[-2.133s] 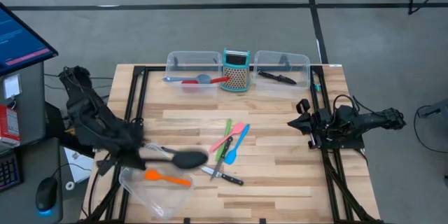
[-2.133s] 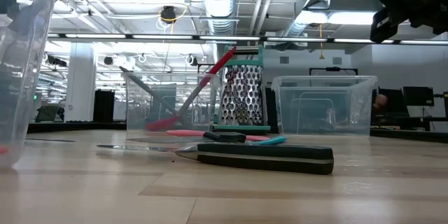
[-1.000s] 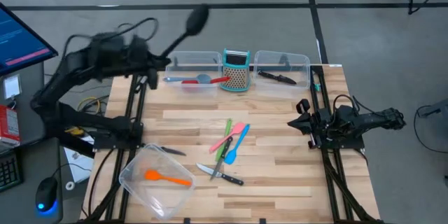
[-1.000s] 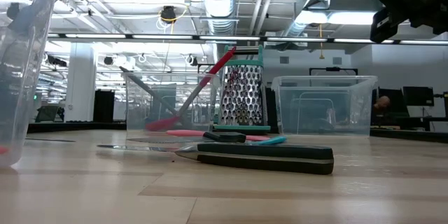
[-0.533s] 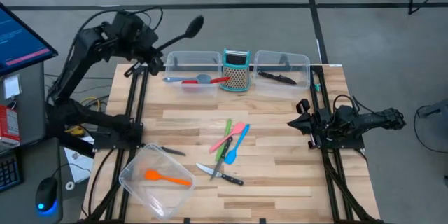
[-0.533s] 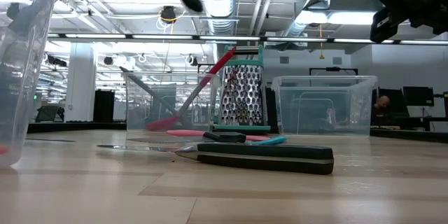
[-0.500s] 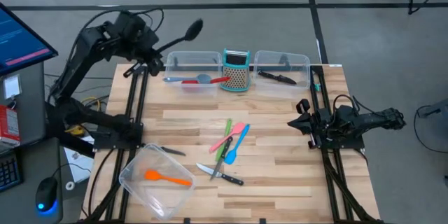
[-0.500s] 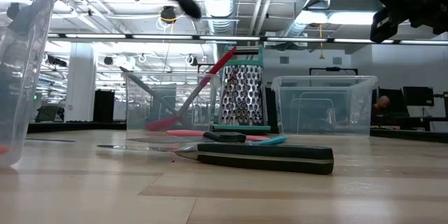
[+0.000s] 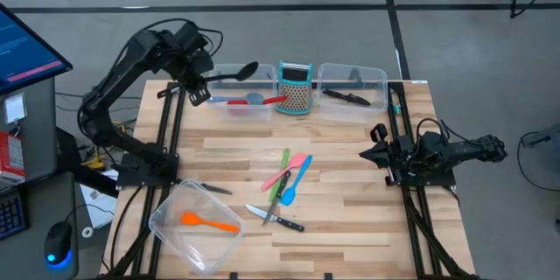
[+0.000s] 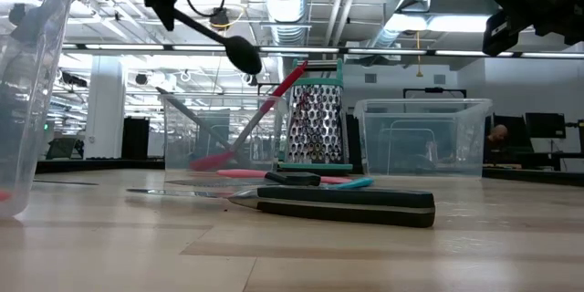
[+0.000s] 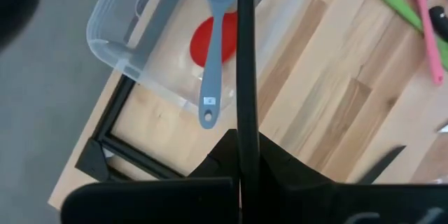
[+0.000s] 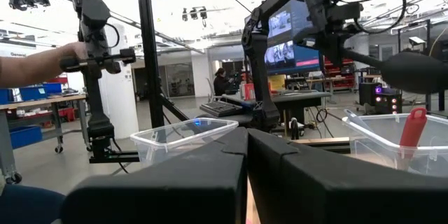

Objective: Pick & Place Kitchen Items
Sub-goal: Put the black serving spoon from the bottom transparent bin to the top left transparent bin

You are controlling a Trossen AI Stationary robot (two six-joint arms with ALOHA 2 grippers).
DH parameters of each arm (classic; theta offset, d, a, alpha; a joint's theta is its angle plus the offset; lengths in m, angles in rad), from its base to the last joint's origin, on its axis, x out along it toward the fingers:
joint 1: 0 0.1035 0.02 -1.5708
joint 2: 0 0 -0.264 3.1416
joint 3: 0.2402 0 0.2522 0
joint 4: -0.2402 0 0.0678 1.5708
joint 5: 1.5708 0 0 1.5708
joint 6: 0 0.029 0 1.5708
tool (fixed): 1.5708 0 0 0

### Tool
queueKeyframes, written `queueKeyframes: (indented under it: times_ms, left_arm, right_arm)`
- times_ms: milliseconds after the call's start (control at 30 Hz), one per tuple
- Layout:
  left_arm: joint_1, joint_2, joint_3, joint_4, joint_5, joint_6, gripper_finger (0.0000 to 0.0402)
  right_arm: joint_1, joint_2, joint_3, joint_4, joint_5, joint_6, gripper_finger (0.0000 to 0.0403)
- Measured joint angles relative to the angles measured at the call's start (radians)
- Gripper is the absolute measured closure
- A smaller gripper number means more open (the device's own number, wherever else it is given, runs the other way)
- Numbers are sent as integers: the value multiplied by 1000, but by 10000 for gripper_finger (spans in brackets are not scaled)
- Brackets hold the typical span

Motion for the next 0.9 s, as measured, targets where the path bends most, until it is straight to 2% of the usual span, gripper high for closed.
queueKeyframes:
  times_ms: [567, 900]
  left_arm:
    - [11, 6, -185, 14, -2, 267, 401]
    - [74, 6, -191, 69, -2, 334, 401]
  right_arm:
    - [0, 0, 0, 0, 0, 0, 403]
    - [0, 0, 0, 0, 0, 0, 403]
